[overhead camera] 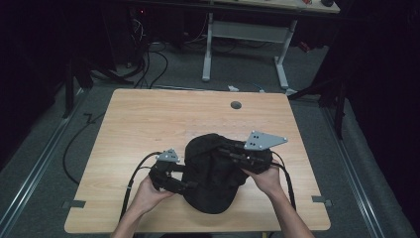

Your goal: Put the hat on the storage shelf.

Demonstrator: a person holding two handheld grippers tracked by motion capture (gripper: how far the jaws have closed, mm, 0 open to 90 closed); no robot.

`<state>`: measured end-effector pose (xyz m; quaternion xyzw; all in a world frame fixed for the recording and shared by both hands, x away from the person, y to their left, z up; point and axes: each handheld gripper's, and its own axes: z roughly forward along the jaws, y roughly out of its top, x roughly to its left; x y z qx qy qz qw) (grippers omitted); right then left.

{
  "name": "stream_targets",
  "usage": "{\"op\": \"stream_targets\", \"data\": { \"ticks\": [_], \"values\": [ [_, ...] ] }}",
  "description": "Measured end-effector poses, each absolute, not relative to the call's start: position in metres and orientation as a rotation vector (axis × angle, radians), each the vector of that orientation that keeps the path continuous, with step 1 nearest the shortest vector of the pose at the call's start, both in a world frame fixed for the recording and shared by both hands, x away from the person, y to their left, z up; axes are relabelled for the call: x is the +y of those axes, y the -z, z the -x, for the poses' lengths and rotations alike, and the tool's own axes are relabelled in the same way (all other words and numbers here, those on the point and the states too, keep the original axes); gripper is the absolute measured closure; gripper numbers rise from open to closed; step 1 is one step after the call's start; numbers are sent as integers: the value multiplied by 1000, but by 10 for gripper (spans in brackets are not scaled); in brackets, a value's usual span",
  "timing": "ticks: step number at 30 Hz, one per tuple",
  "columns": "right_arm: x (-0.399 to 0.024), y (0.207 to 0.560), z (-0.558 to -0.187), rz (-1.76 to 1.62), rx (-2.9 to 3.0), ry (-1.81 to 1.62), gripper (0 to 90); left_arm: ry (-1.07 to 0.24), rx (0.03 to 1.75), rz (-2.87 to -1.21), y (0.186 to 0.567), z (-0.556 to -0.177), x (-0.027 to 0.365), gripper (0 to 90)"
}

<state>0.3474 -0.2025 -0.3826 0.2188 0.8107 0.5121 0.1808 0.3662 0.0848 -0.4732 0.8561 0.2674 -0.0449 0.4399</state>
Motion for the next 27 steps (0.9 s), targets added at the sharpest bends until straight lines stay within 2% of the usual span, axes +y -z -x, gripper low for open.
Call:
{"op": "stream_targets", "data": {
  "ticks": [9, 15, 19, 21, 22, 27],
  "values": [
    [-203, 378, -349, -572, 2268, -1484, 794, 162, 607, -2093, 469, -365, 83, 285],
    [-201, 381, -355, -581, 2263, -1497, 795, 170, 609, -2106, 469, -365, 82, 300],
    [-201, 380, -355, -572, 2248, -1500, 794, 174, 603, -2104, 467, -363, 84, 379],
    [-200, 378, -355, -567, 2239, -1478, 795, 176, 600, -2100, 466, -362, 85, 466],
    [-200, 378, -355, -567, 2239, -1478, 795, 176, 596, -2096, 466, -362, 85, 466],
    [-197, 370, -352, -532, 2213, -1448, 794, 195, 579, -2055, 461, -361, 91, 575]
  ]
}}
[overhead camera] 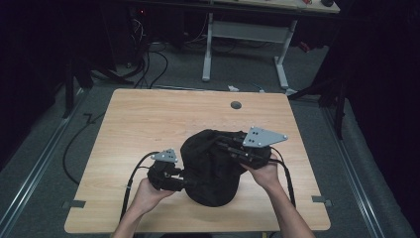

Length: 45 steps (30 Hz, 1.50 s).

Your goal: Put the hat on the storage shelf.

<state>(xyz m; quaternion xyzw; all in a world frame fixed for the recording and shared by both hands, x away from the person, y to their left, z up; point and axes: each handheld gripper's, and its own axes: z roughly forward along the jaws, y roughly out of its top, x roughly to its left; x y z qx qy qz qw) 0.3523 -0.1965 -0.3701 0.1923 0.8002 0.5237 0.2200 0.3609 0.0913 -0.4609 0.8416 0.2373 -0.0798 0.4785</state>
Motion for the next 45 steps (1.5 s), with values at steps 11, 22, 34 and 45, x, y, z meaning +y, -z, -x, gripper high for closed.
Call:
{"op": "stream_targets", "data": {
  "ticks": [11, 22, 34, 45],
  "values": [
    [-193, 365, -352, -524, 2192, -1420, 779, 269, 542, -2000, 454, -359, 101, 764],
    [-200, 364, -351, -548, 2196, -1481, 723, 275, 497, -1967, 449, -351, 104, 861],
    [-209, 365, -343, -601, 2192, -1479, 435, 187, 526, -1950, 445, -345, 116, 864],
    [-231, 374, -339, -700, 2144, -1532, 400, 135, 556, -1950, 443, -344, 117, 864]
  ]
}}
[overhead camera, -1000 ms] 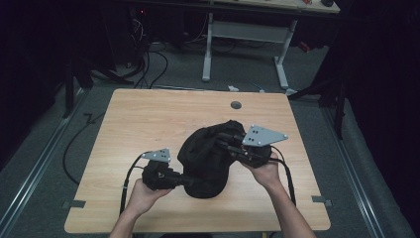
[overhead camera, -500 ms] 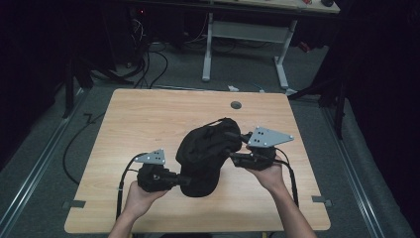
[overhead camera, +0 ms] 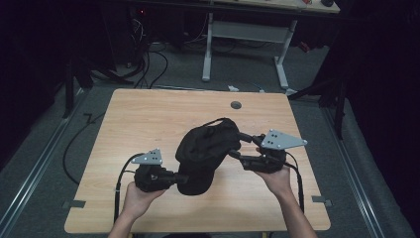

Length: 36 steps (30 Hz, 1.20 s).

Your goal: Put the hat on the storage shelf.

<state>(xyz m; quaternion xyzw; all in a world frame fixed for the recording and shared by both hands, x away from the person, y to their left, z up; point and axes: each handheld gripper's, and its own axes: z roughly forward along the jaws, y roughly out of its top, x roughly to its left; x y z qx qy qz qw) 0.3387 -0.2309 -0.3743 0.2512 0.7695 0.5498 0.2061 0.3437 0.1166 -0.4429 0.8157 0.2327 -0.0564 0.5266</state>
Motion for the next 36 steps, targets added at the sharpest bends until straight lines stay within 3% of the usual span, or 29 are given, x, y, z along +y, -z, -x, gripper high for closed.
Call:
{"op": "stream_targets", "data": {
  "ticks": [15, 36],
  "values": [
    [-257, 383, -335, -803, 2094, -1614, 360, 75, 616, -1883, 438, -347, 129, 864],
    [-282, 476, -341, -1201, 2135, -1235, 391, -81, 706, -1779, 426, -355, 139, 863]
  ]
}}
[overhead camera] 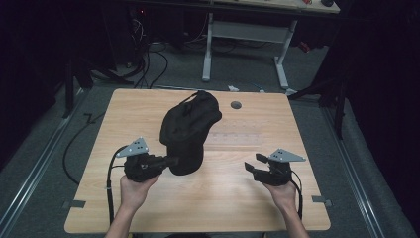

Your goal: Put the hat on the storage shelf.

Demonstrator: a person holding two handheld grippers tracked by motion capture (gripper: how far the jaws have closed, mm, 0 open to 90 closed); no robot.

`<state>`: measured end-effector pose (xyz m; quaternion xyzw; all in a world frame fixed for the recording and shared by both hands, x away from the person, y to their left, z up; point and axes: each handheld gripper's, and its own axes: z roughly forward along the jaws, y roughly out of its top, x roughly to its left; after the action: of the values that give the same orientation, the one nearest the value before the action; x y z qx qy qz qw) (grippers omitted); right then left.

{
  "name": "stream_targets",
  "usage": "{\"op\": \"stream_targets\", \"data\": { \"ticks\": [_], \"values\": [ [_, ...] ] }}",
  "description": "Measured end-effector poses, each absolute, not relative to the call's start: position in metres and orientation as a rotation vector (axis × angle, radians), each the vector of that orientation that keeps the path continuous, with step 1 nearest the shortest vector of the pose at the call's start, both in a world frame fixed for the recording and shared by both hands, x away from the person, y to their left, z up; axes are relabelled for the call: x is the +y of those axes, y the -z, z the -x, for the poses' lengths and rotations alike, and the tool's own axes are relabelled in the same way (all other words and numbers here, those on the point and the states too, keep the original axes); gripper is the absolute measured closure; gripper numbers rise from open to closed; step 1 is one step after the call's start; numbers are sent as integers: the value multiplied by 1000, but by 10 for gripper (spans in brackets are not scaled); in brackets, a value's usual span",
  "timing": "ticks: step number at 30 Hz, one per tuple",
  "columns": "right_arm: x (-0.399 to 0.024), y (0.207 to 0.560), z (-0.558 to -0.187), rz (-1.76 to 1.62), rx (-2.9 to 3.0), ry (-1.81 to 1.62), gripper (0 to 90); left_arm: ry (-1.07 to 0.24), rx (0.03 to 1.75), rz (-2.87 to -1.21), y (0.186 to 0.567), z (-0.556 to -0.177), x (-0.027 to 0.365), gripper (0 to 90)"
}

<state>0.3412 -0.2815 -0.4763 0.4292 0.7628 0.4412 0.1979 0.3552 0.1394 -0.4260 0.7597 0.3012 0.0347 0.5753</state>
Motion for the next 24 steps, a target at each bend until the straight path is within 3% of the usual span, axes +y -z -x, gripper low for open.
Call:
{"op": "stream_targets", "data": {
  "ticks": [8, 24],
  "values": [
    [-294, 508, -342, -1349, 2092, -1084, 395, -129, 734, -1762, 423, -363, 140, 863],
    [-296, 530, -342, -1385, 2092, -902, 384, -241, 791, -1725, 411, -387, 137, 863]
  ]
}}
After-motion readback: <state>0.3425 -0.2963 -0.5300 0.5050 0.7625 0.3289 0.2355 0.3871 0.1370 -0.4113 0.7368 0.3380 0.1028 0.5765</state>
